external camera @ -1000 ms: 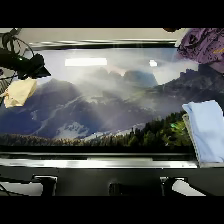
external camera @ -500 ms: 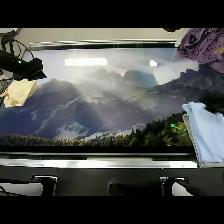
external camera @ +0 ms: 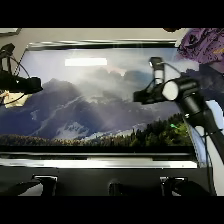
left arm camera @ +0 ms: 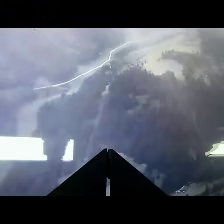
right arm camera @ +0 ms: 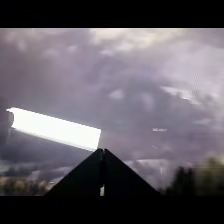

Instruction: Fold the clothes and pants, and hang the long-sleeved shirts on hangers.

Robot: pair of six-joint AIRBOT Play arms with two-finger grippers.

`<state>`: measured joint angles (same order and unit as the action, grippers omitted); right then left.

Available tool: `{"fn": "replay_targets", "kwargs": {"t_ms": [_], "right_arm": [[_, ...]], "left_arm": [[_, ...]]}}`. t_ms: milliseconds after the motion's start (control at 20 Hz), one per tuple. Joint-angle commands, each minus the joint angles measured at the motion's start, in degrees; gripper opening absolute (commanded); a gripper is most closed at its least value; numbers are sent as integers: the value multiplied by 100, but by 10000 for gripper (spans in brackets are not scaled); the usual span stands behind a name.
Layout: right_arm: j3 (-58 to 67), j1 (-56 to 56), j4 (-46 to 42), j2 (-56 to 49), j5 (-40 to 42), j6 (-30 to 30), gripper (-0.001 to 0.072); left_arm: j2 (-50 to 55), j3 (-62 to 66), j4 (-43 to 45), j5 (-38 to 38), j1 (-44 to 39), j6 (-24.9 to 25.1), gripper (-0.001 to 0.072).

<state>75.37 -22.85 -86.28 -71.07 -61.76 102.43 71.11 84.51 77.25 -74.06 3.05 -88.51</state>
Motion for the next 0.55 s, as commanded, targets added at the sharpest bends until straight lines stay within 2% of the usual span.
{"fn": "replay_targets", "kwargs": {"t_ms": [0,500], "right_arm": [[9,-603,4,7,323,17,40],[13,-588,-31,11,326,20,40]], "left_arm": [[-415,-417,85,227,-2,111,26],[-391,-420,81,234,-4,111,26]]}}
